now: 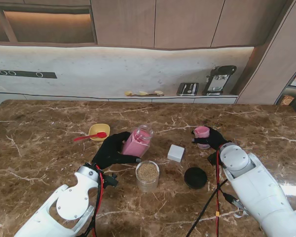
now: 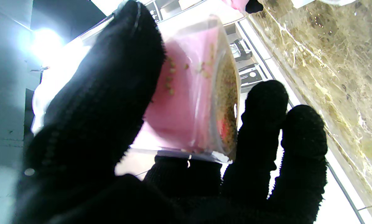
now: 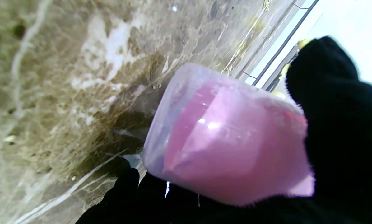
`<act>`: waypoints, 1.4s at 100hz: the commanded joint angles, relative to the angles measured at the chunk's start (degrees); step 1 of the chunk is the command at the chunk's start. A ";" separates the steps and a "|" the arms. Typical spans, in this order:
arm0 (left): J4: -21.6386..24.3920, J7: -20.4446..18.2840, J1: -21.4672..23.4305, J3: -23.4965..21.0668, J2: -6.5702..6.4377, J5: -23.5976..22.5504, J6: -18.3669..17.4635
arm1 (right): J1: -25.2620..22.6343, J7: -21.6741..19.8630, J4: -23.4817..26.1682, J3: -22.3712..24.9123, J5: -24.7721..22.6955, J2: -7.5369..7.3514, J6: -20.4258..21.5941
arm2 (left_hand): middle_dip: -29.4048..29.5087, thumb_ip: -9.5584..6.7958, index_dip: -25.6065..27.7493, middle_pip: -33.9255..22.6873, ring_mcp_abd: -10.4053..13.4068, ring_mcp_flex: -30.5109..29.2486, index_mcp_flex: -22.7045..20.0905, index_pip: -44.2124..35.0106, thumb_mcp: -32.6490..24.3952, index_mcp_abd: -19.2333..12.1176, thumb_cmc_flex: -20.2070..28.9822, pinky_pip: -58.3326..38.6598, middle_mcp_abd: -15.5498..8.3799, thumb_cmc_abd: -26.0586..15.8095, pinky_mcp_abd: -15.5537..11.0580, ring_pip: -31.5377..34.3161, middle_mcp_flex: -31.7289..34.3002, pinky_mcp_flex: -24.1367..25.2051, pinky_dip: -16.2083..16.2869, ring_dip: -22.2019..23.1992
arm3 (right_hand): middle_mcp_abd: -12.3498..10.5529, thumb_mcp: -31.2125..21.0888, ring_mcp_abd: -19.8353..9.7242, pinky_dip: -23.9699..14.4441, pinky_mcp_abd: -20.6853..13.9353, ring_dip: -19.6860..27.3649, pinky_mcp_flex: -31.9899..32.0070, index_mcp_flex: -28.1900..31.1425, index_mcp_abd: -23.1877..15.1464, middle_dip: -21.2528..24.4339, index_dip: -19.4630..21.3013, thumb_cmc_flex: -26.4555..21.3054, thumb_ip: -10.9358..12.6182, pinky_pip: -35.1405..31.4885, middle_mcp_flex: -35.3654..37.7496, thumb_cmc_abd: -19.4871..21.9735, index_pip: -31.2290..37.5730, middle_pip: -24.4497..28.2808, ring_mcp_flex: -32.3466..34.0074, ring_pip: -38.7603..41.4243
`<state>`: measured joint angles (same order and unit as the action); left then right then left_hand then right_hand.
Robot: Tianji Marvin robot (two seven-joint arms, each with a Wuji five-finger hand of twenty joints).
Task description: Measure grain into the airtight container
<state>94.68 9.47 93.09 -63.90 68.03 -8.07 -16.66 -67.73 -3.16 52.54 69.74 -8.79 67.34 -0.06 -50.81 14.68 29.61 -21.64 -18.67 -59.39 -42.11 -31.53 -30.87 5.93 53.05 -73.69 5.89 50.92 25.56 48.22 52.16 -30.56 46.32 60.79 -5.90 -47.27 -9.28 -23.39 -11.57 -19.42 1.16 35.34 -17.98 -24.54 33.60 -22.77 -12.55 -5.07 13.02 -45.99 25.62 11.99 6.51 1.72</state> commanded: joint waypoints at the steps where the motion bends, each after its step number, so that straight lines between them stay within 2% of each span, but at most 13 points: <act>1: -0.14 -0.10 0.13 0.19 0.00 0.06 0.04 | -0.17 -1.14 -1.48 -0.52 -0.22 0.27 -0.20 | -4.09 -3.55 3.85 -15.46 3.29 -0.51 -20.74 -34.10 -22.99 -15.12 10.36 -2.13 -8.19 -26.26 -0.87 1.91 9.46 0.72 1.08 0.21 | -2.43 -1.71 -2.37 1.63 5.26 1.80 -1.09 0.17 -5.45 1.30 -1.57 0.10 2.77 -0.09 -2.06 9.23 -1.67 -0.77 -0.98 -1.00; 24: 0.01 -0.18 0.39 -0.05 -0.04 -0.01 0.23 | 0.60 -1.72 -3.61 -1.44 -1.87 -0.04 -0.04 | -4.10 -3.54 3.89 -15.47 3.24 -0.58 -20.74 -34.15 -23.02 -15.14 10.32 -2.23 -8.16 -26.22 -0.99 1.95 9.49 0.56 1.11 0.20 | -2.76 2.30 -2.59 1.73 5.00 2.46 -1.22 -4.95 -6.36 1.48 -5.70 -0.28 3.15 -0.04 -3.09 11.43 -6.47 -0.96 -0.94 -1.07; 39: 0.00 -0.32 0.30 -0.10 -0.09 -0.05 0.09 | 0.91 -1.98 -4.56 -1.88 -2.34 -0.11 -0.29 | -4.11 -3.51 3.90 -15.47 3.30 -0.63 -20.70 -34.14 -23.01 -15.17 10.35 -2.22 -8.12 -26.17 -0.91 1.97 9.47 0.60 1.12 0.20 | -2.85 9.15 -2.57 1.59 4.95 2.78 -1.13 -6.17 -6.17 1.66 -8.34 -1.50 4.18 -0.23 -3.40 13.37 -7.21 -1.13 -0.94 -1.09; 68: -0.53 -0.78 0.02 0.14 -0.15 0.26 -0.17 | 1.38 -1.87 -6.61 -2.30 -2.89 -0.02 -0.83 | -4.11 -3.52 3.89 -15.47 3.19 -0.64 -20.77 -34.13 -23.04 -15.01 10.36 -2.23 -7.99 -26.16 -0.87 2.00 9.55 0.58 1.14 0.21 | -2.97 11.67 -2.68 1.27 4.78 2.99 -1.16 -7.68 -6.43 1.72 -9.35 -1.78 4.96 -0.60 -3.52 13.33 -7.94 -1.67 -0.90 -1.10; 78: -0.75 -0.93 -0.12 0.32 -0.17 0.23 -0.24 | 1.23 -1.73 -6.75 -1.96 -2.97 -0.05 -0.89 | -4.11 -3.52 3.89 -15.46 3.14 -0.65 -20.82 -34.14 -23.05 -14.98 10.37 -2.19 -8.00 -26.22 -0.84 1.99 9.56 0.57 1.13 0.21 | -2.78 12.11 -2.41 0.92 4.92 2.75 -1.02 -7.57 -6.01 1.52 -9.52 -2.96 5.09 -0.98 -3.33 12.13 -7.74 -1.40 -0.94 -0.89; 93: -0.97 -0.93 -0.39 0.36 -0.15 0.25 -0.47 | 0.56 -1.88 -6.08 -1.00 -3.94 -0.51 -0.45 | -4.12 -3.52 3.85 -15.45 3.04 -0.62 -20.85 -34.07 -23.01 -14.80 10.38 -2.13 -7.91 -26.16 -0.78 1.95 9.51 0.63 1.12 0.18 | -1.89 13.09 -1.48 0.10 5.56 1.97 -0.76 -8.78 -3.68 1.38 -9.96 -7.06 5.72 -1.83 -2.85 8.83 -8.19 -1.04 -1.06 -0.41; 97: -1.08 -0.94 -0.48 0.36 -0.15 0.25 -0.56 | 0.32 -2.03 -5.79 -0.65 -4.17 -0.66 -0.14 | -4.12 -3.51 3.84 -15.45 3.10 -0.64 -20.86 -34.06 -23.03 -14.90 10.38 -2.14 -7.98 -26.20 -0.78 1.96 9.51 0.61 1.13 0.19 | -1.57 14.28 -1.16 -1.42 5.77 0.64 -0.06 -9.37 -2.58 1.41 -10.45 -8.76 5.97 -3.36 -2.55 8.21 -8.96 -0.93 -1.31 0.04; 109: -1.29 -0.97 -0.63 0.42 -0.15 0.26 -0.70 | -0.52 -2.64 -4.48 0.51 -4.38 -1.05 0.53 | -4.10 -3.53 3.83 -15.43 3.10 -0.54 -20.83 -34.03 -23.03 -14.87 10.41 -2.13 -7.99 -26.25 -0.84 1.94 9.48 0.63 1.12 0.18 | -0.84 15.08 -0.54 -3.12 6.17 -0.93 0.58 -10.92 -0.78 1.43 -11.02 -10.05 5.74 -5.10 -1.77 7.15 -10.63 -0.86 -1.44 0.51; 118: -1.42 -0.94 -0.70 0.53 -0.12 0.35 -0.82 | -1.20 -3.45 -3.21 1.22 -4.53 -1.42 1.12 | -4.11 -3.53 3.84 -15.45 3.12 -0.54 -20.89 -34.06 -23.00 -14.90 10.34 -2.15 -8.08 -26.20 -0.86 1.94 9.52 0.59 1.12 0.18 | -0.71 15.73 -0.35 -3.84 6.31 -1.54 0.74 -13.20 -0.37 1.47 -11.52 -9.80 5.55 -5.85 -1.95 7.15 -12.22 -1.01 -1.39 0.60; 127: -1.53 -0.99 -0.73 0.57 -0.13 0.44 -1.05 | -1.70 -3.47 -2.17 1.77 -5.02 -1.64 1.83 | -4.08 -3.51 3.85 -15.44 3.12 -0.61 -20.96 -34.10 -23.10 -15.08 10.26 -2.17 -8.19 -26.12 -0.91 1.96 9.63 0.57 1.12 0.17 | -0.88 17.64 -0.29 -7.09 6.39 -3.56 1.91 -15.41 -0.30 1.36 -13.06 -9.05 5.12 -9.01 -2.66 8.26 -16.85 -1.19 -1.53 0.91; 138: -1.52 -1.19 -0.65 0.40 -0.21 0.29 -1.11 | -2.39 -3.26 -0.71 2.66 -5.02 -1.75 2.69 | -4.09 -3.46 3.84 -15.40 3.23 -0.62 -20.88 -34.06 -23.11 -15.11 10.24 -2.18 -8.20 -26.14 -1.09 1.95 9.52 0.55 1.10 0.14 | -1.03 18.75 -0.31 -7.37 6.22 -3.70 2.01 -18.92 -0.38 1.46 -13.93 -6.51 4.69 -9.18 -3.71 10.00 -19.66 -1.58 -1.50 0.73; 140: -1.50 -1.22 -0.60 0.35 -0.22 0.29 -1.10 | -2.52 -3.20 -0.40 2.83 -5.06 -1.78 2.89 | -4.09 -3.45 3.84 -15.40 3.24 -0.61 -20.87 -34.06 -23.11 -15.11 10.24 -2.21 -8.21 -26.12 -1.13 1.95 9.52 0.51 1.11 0.15 | -1.08 19.26 -0.28 -7.30 6.17 -3.57 1.93 -18.78 -0.33 1.76 -14.77 -6.07 4.40 -8.96 -3.69 10.47 -22.58 -2.19 -1.40 0.44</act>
<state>93.31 8.49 92.22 -63.51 67.90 -7.70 -17.66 -69.05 -5.77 52.13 72.22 -13.99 65.92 2.62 -50.81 14.68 29.61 -21.64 -18.63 -59.39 -42.20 -31.53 -30.87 5.93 53.05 -73.69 5.89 50.92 25.56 48.22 52.16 -30.56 46.33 60.79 -6.23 -29.97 -11.20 -27.36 -16.74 -22.18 3.07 18.62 -17.68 -23.75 20.44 -31.01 -8.82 -9.65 11.04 -36.45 7.01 11.36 6.59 2.52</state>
